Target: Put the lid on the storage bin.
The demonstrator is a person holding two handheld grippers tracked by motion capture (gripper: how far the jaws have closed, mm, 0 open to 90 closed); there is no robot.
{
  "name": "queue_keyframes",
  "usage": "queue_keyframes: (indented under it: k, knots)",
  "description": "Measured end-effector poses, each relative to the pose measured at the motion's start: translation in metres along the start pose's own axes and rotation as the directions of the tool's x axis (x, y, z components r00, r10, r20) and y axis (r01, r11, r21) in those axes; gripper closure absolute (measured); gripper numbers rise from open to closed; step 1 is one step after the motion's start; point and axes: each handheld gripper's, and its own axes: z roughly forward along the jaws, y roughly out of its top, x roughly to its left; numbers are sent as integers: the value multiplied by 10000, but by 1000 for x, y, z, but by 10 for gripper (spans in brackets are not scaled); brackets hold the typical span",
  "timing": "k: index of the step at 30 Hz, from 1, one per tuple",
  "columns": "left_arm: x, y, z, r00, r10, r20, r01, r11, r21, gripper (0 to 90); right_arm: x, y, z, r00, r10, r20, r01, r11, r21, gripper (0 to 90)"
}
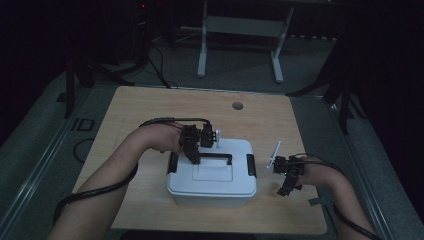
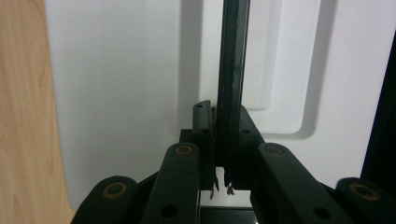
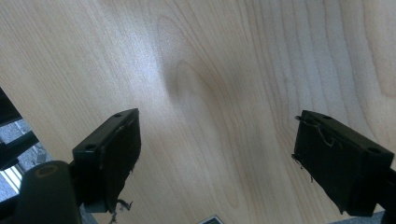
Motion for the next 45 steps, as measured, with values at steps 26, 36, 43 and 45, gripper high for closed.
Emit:
queue_keyframes:
  k: [26,36,43,45]
  knots:
    - [0,-45,-20,9882,-742,-1340,542,9876,-1472,16,1,6,-2,10000,-58,27,58,10000,-7,144]
    - [-4,-88,-15,9826,-1327,-1303,1166,9854,-1242,16,1,4,-3,10000,-17,52,17,10000,-11,145]
    - [-8,-121,-8,9779,-1849,-979,1760,9800,-931,16,1,1,-6,9999,30,104,-30,10000,-1,144]
    - [-8,-128,-6,9766,-1937,-931,1847,9780,-974,16,2,1,-6,9999,53,112,-53,10000,-9,144]
